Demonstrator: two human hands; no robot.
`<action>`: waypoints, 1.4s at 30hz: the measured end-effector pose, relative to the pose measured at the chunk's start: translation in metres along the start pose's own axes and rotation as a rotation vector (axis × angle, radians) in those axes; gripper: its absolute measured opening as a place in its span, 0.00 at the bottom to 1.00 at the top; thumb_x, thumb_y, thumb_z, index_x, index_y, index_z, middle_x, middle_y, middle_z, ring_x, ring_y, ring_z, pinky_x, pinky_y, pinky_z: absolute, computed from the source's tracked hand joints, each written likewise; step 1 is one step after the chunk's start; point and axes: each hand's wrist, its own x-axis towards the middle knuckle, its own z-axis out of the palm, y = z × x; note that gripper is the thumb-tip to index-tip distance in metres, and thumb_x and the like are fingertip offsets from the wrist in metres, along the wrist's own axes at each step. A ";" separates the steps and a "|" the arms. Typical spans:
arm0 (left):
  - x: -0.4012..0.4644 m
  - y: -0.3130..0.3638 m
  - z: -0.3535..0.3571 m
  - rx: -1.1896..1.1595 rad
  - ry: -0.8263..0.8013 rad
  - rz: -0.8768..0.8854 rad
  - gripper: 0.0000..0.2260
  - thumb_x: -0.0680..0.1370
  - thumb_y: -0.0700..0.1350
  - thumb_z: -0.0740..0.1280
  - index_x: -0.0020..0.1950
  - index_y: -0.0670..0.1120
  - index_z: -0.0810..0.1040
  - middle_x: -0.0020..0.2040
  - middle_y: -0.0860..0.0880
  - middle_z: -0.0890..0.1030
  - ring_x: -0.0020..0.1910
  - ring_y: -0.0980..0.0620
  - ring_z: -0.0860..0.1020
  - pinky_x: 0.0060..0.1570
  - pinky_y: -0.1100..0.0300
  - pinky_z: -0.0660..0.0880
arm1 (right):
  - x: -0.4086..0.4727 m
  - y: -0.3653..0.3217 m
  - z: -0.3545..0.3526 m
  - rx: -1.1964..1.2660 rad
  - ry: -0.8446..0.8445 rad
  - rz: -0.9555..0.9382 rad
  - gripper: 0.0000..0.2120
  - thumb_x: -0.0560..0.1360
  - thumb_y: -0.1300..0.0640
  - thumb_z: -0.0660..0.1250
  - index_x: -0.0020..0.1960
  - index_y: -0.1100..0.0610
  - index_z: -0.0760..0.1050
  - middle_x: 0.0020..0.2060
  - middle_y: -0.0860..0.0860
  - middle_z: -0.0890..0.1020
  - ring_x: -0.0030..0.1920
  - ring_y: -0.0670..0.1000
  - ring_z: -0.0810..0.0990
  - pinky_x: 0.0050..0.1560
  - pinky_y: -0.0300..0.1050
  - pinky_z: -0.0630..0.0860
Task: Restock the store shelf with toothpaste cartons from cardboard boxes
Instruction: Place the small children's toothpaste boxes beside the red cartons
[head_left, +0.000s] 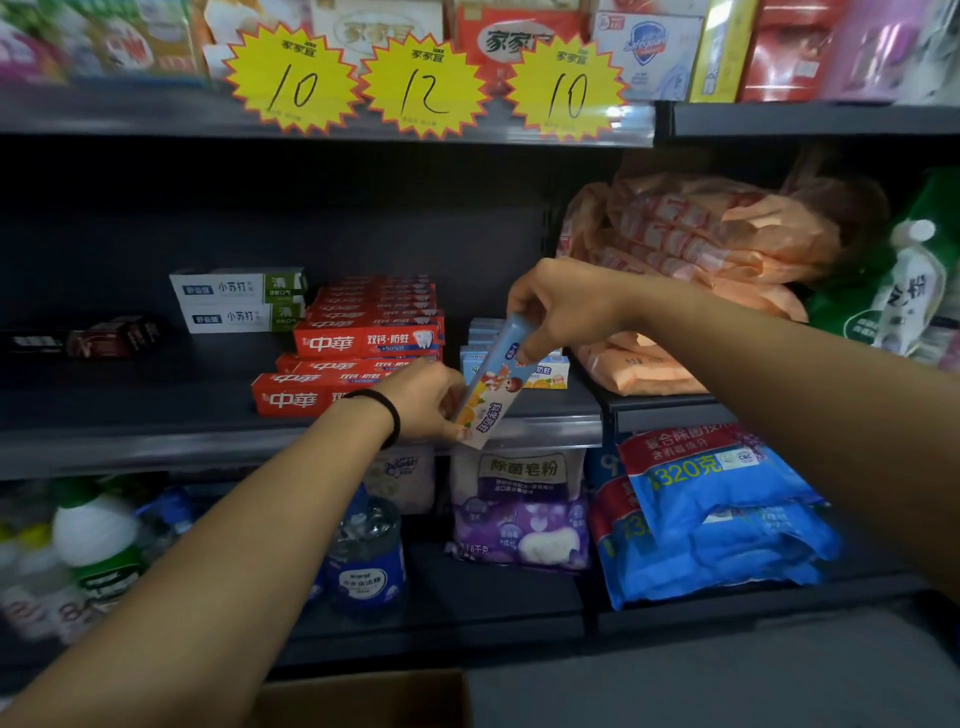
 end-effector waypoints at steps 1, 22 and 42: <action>-0.001 0.000 0.000 -0.028 -0.004 -0.004 0.11 0.68 0.48 0.77 0.45 0.48 0.77 0.42 0.54 0.79 0.41 0.55 0.77 0.36 0.65 0.71 | 0.001 -0.001 0.000 0.002 -0.019 0.000 0.15 0.67 0.54 0.78 0.49 0.58 0.78 0.41 0.50 0.82 0.40 0.49 0.79 0.40 0.46 0.77; -0.008 -0.013 -0.004 -0.538 0.072 -0.066 0.17 0.67 0.36 0.76 0.55 0.42 0.79 0.50 0.49 0.84 0.49 0.53 0.82 0.55 0.52 0.78 | -0.010 0.006 0.064 0.030 -0.071 0.044 0.23 0.66 0.47 0.78 0.54 0.57 0.76 0.46 0.49 0.80 0.46 0.50 0.78 0.46 0.43 0.74; -0.024 -0.017 -0.038 -0.638 0.156 -0.082 0.12 0.68 0.34 0.75 0.48 0.42 0.78 0.44 0.50 0.83 0.36 0.64 0.80 0.37 0.72 0.76 | -0.009 0.006 0.103 0.030 -0.120 0.005 0.12 0.70 0.48 0.73 0.39 0.54 0.74 0.36 0.46 0.77 0.38 0.49 0.75 0.39 0.45 0.72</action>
